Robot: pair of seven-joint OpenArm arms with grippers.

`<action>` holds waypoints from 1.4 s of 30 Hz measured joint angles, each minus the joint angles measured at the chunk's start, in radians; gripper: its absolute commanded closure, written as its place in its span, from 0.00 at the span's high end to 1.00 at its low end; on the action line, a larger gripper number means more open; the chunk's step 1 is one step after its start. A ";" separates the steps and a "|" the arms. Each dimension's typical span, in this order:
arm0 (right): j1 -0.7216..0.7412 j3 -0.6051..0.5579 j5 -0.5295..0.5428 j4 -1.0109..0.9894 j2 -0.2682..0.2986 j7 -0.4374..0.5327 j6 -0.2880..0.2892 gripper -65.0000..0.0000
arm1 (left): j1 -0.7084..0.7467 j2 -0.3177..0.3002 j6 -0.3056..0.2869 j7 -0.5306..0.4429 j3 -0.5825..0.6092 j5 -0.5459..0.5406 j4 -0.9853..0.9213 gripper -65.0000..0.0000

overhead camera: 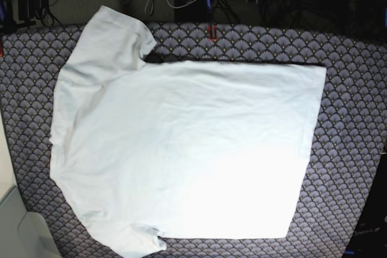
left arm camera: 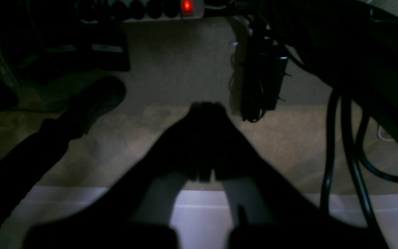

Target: Fold the T-shirt properly

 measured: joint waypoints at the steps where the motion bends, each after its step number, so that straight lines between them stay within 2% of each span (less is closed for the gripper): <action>1: 0.000 0.000 0.000 0.000 0.000 0.000 0.000 0.00 | 0.000 0.000 0.000 0.000 0.000 0.000 0.000 0.00; 25: -0.022 0.000 0.000 0.013 0.000 -0.007 0.000 0.00 | 0.003 -0.001 0.000 0.000 0.000 -0.003 0.001 0.00; 31: -0.066 0.000 0.000 0.063 0.000 -0.003 0.000 0.00 | 0.015 -0.001 0.000 -0.005 0.000 -0.003 0.015 0.00; 35: -0.158 0.000 0.000 0.209 0.000 -0.002 0.001 0.00 | 0.116 -0.005 0.000 -0.008 0.000 -0.003 0.185 0.00; 42: -0.376 -0.002 0.000 0.529 0.027 -0.018 0.007 0.00 | 0.415 -0.044 0.005 0.025 -0.002 -0.003 0.638 0.00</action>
